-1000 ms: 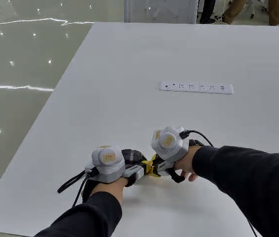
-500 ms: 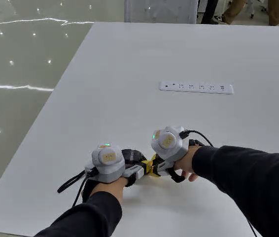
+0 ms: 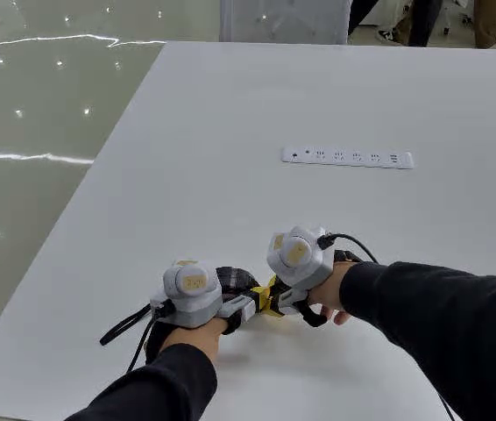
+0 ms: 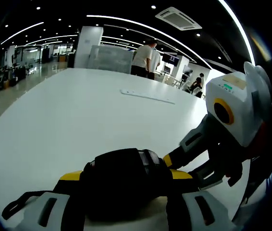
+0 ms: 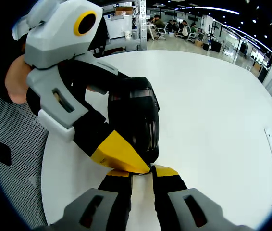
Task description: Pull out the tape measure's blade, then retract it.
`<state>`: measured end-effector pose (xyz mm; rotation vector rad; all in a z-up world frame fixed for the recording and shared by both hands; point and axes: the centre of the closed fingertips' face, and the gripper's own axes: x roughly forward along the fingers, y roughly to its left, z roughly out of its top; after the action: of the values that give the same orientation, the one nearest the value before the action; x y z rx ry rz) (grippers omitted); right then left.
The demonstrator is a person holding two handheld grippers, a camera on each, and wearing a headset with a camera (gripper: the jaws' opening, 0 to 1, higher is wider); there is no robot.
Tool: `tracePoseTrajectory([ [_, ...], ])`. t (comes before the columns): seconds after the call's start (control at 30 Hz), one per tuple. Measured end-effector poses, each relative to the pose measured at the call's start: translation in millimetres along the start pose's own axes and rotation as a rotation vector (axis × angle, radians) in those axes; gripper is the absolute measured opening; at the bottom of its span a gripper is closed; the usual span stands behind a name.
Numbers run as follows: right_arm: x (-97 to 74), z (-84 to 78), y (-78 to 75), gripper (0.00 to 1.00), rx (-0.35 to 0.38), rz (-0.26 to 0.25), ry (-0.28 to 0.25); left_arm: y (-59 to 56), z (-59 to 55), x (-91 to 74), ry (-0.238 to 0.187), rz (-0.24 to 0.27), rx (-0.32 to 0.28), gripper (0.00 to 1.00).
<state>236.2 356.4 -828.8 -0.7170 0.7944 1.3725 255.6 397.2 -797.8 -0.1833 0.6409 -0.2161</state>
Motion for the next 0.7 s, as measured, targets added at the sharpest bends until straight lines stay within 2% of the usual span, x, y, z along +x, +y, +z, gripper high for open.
tracePoseTrajectory([
  [0.07, -0.8, -0.4, 1.1, 0.14, -0.004, -0.029, 0.022, 0.5, 0.4, 0.5, 0.008, -0.016, -0.004, 0.65],
  [0.13, -2.2, -1.9, -5.1, 0.17, 0.039, -0.082, 0.011, 0.5, -0.1, -0.7, 0.040, -0.045, -0.009, 0.65],
  [0.17, -2.6, -1.9, -5.2, 0.19, 0.051, -0.081, -0.001, 0.4, 0.1, -1.2, 0.050, -0.050, -0.006, 0.64],
  [0.2, -4.7, -5.4, -7.3, 0.20, 0.117, -0.101, -0.006, 2.6, 5.1, -3.4, 0.044, -0.044, 0.023, 0.65],
  [0.27, -8.3, -10.5, -5.6, 0.21, 0.104, -0.095, -0.002, 6.8, 17.1, -5.4, 0.001, -0.035, 0.101, 0.69],
  [0.33, -12.0, -15.4, -3.6, 0.21, 0.096, -0.099, 0.000, 6.1, 18.8, -7.9, 0.006, -0.057, 0.072, 0.74],
  [0.37, -14.6, -19.7, -2.0, 0.22, 0.099, -0.102, 0.004, 1.0, 18.1, -8.1, 0.021, -0.102, 0.037, 0.79],
  [0.4, -17.0, -23.1, -1.4, 0.23, 0.098, -0.109, 0.008, -1.3, 16.7, -9.8, 0.039, -0.125, 0.021, 0.86],
  [0.47, -24.9, -32.9, 0.1, 0.25, 0.085, -0.127, 0.021, -0.9, 24.9, -14.9, 0.005, -0.145, 0.044, 0.96],
  [0.53, -34.8, -40.0, 4.3, 0.28, 0.089, -0.133, 0.012, -0.1, 28.7, -22.1, -0.006, -0.181, 0.042, 1.00],
  [0.57, -39.0, -42.4, 5.6, 0.30, 0.091, -0.139, 0.009, -0.9, 32.7, -24.5, -0.026, -0.206, 0.053, 1.00],
  [0.6, -46.7, -44.8, 5.5, 0.31, 0.097, -0.161, -0.007, 1.8, 33.4, -31.1, -0.022, -0.215, 0.087, 1.00],
  [0.67, -57.5, -46.1, 6.9, 0.33, 0.113, -0.179, -0.042, 7.4, 31.3, -34.1, -0.009, -0.224, 0.162, 1.00],
  [0.7, -66.1, -48.9, 7.6, 0.35, 0.126, -0.191, -0.063, 8.3, 30.5, -38.4, -0.005, -0.248, 0.203, 1.00],
])
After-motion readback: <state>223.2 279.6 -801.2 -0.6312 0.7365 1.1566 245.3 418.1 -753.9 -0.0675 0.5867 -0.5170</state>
